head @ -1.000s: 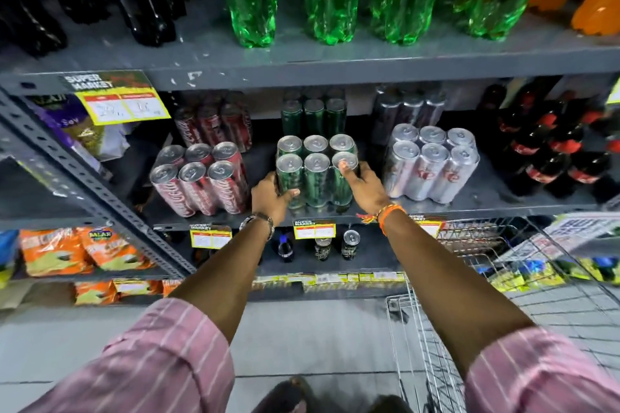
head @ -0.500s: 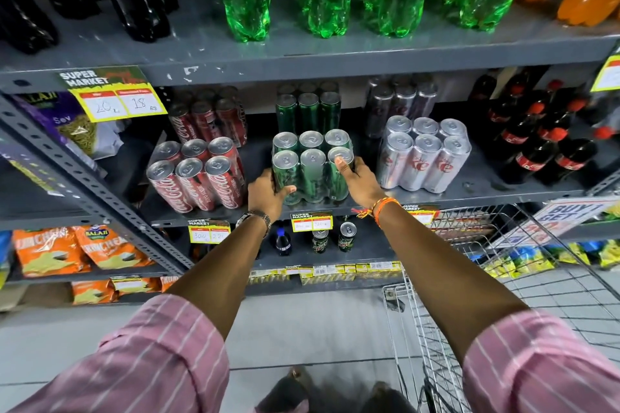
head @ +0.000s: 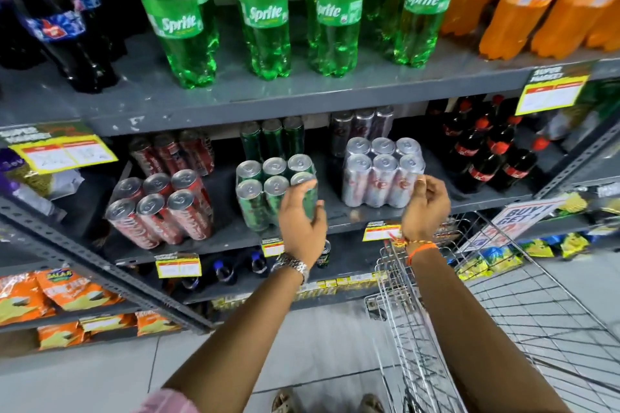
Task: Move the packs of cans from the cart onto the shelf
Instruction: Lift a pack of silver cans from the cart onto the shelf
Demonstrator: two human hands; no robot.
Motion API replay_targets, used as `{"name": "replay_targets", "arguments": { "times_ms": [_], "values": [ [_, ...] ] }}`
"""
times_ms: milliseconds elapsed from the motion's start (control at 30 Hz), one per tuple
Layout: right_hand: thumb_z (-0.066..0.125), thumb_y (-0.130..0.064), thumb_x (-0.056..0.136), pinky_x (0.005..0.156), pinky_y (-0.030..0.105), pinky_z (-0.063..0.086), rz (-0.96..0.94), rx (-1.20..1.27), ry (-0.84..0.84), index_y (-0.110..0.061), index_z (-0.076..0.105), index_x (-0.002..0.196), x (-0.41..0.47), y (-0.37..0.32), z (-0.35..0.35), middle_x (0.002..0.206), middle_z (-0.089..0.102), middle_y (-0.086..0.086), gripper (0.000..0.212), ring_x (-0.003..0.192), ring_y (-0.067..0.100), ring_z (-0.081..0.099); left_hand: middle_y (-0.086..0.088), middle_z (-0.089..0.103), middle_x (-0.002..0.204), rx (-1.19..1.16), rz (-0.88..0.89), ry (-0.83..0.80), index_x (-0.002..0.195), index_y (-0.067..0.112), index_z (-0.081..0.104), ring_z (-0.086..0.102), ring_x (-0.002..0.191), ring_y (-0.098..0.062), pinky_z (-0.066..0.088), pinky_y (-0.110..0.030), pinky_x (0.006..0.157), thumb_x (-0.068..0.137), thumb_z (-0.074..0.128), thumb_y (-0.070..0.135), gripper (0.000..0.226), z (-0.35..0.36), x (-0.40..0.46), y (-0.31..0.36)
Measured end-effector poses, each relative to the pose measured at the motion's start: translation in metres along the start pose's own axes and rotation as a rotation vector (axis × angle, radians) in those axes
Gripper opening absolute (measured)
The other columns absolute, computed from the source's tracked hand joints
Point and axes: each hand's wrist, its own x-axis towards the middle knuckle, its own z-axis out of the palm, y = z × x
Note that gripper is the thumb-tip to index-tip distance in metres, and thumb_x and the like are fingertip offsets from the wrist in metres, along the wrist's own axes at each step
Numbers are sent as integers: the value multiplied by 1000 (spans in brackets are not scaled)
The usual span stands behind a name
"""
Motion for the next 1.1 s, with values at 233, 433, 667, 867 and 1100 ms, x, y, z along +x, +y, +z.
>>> {"name": "replay_targets", "arguments": {
  "times_ms": [233,433,667,867,1100],
  "values": [
    [55,-34,101,105,26,39,224,-181,-305,-3,50,137,68,20,-9,137,59,12,48,120,18,53,-16,36,158,72,-346,-426,152,2,28,36,145,-29,27,-31,117,87,71,27,81,102,46,4],
    [51,-36,102,101,37,44,151,-199,-504,-12,59,118,81,37,-8,117,64,2,30,108,18,56,-15,73,114,165,-328,-353,120,6,61,69,103,-33,53,-38,86,84,71,20,40,124,53,-23],
    [53,-60,88,109,51,44,197,-228,-599,-39,60,84,116,56,-10,100,63,-8,22,104,20,58,-15,76,108,52,-369,-300,110,2,69,72,98,-23,58,-34,88,82,75,14,31,122,39,-12],
    [54,-73,77,112,55,44,251,-195,-704,-46,65,94,143,97,-8,130,68,8,34,124,31,62,-14,75,111,27,-402,-272,112,-2,69,66,93,-11,45,1,65,84,74,9,30,125,29,-11],
    [46,-68,85,111,50,44,197,-257,-651,-21,61,123,112,41,-18,129,68,9,63,122,28,62,-13,76,109,-9,-396,-272,109,3,69,70,94,-13,56,-23,80,84,76,19,30,124,30,-12]
  ]
}}
